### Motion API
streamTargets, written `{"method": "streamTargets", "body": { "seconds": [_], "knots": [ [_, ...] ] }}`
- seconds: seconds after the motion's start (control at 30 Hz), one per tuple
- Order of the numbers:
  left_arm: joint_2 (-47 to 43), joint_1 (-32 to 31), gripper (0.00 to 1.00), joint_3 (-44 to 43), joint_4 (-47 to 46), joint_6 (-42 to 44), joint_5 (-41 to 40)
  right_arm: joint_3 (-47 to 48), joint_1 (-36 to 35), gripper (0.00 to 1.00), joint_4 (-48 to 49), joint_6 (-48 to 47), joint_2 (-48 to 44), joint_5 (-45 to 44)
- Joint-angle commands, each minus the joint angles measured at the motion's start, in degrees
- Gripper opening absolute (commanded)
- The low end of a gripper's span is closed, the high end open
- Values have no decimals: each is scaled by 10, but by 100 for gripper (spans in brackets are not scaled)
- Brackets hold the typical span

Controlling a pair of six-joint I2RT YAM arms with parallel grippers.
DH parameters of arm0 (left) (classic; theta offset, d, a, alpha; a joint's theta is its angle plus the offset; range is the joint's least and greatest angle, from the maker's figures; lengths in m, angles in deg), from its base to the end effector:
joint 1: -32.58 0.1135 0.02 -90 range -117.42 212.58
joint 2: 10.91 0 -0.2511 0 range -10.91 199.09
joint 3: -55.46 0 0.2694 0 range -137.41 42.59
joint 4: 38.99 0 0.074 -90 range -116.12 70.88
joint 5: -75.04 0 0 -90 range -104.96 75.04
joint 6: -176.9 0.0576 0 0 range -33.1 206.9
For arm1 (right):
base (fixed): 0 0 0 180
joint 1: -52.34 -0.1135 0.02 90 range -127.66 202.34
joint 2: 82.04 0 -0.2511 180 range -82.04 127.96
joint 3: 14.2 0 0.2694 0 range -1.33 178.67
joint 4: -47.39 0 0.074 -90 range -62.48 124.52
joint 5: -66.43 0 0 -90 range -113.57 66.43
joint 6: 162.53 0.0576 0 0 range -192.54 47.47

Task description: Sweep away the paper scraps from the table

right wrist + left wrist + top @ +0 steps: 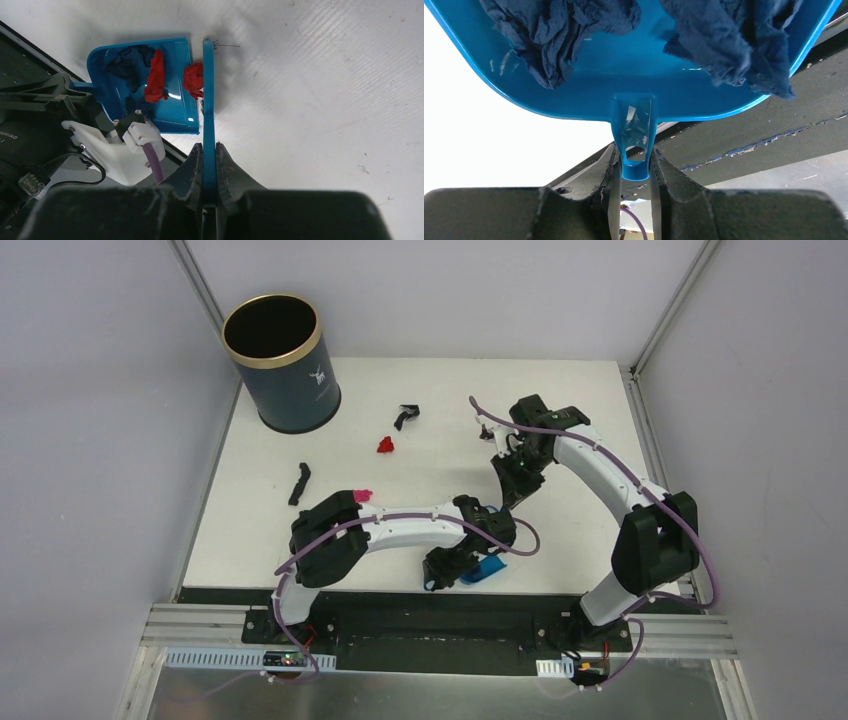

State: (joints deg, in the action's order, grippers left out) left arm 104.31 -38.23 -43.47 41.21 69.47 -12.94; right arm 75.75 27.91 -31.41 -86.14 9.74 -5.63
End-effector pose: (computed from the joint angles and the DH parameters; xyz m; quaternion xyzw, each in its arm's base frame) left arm 0.1199 -0.3508 0.1344 -0.4475 -0.8923 -0.0268 0.0529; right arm 0.2822 0.1477 0.2288 -0.3329 0.9266 0.1623 0.0657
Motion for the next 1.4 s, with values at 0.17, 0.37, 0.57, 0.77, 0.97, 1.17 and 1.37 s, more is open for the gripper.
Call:
{"method": "streamTargets", "body": {
  "seconds": [0.17,0.37,0.57,0.77,0.97,1.17,1.37],
  "knots": [
    [-12,5,25,-2,-38,5,-61,-8,-2,0,-7,0,-35,27],
    [-61,14,30,44,-95,3,-93,-2,-2,0,-29,-6,-52,58],
    [-93,16,36,71,-125,17,-83,-7,1,0,-23,-6,-51,29],
    [-153,17,48,136,-165,18,-50,2,16,0,-22,-2,-49,22],
    [-196,17,48,211,-223,42,-55,9,20,0,-24,-2,-44,26],
    [-207,17,46,254,-306,69,-43,6,22,0,-27,-3,-49,28],
    [-186,17,39,255,-336,82,-21,-5,24,0,-25,-5,-59,29]
  ]
}}
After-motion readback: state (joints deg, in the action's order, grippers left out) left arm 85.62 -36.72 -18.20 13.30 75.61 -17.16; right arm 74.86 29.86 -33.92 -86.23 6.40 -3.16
